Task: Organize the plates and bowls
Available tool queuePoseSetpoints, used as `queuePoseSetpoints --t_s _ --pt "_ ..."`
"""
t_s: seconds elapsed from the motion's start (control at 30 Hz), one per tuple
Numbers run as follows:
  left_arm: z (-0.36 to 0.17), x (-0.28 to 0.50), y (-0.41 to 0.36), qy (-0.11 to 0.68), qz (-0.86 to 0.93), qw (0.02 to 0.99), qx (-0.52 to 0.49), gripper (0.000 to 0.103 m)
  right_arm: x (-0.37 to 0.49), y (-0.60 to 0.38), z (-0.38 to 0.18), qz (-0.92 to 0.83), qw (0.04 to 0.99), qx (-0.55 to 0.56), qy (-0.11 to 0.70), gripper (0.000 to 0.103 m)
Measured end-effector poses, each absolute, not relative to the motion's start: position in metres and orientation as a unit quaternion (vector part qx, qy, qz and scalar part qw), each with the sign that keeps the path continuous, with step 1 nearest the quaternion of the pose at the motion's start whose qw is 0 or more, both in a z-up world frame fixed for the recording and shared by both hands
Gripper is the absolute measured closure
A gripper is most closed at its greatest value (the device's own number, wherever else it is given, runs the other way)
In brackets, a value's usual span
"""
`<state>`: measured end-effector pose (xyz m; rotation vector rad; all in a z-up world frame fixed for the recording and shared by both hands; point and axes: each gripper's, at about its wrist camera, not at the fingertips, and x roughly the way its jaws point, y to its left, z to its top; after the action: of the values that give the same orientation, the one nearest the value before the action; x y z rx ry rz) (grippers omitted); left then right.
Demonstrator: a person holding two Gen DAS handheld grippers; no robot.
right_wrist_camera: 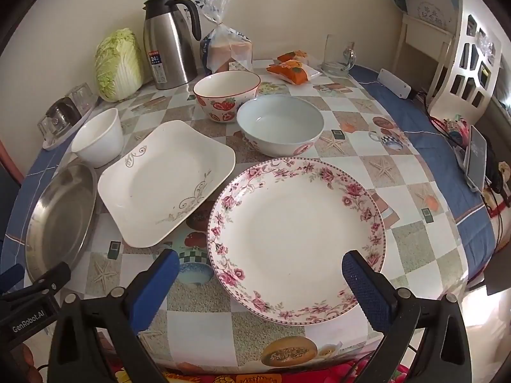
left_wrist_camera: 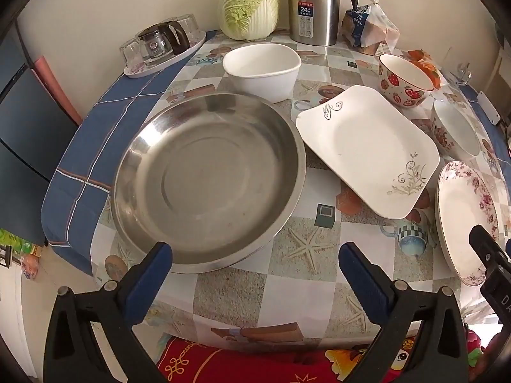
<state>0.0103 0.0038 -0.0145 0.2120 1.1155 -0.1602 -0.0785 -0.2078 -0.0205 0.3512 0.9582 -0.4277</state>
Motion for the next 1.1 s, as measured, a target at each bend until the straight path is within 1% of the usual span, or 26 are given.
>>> queuePoseSetpoints --t_s 0.07,1.1 --pt "-0.016 0.008 -0.001 0.527 -0.072 0.841 0.105 0.000 -0.089 -0.207 -0.017 -0.200 0.851 0.171 0.455 0.000" --pt "-0.024 0.003 -0.012 0.528 -0.061 0.837 0.128 0.000 -0.083 -0.206 -0.016 -0.207 0.844 0.191 0.457 0.000"
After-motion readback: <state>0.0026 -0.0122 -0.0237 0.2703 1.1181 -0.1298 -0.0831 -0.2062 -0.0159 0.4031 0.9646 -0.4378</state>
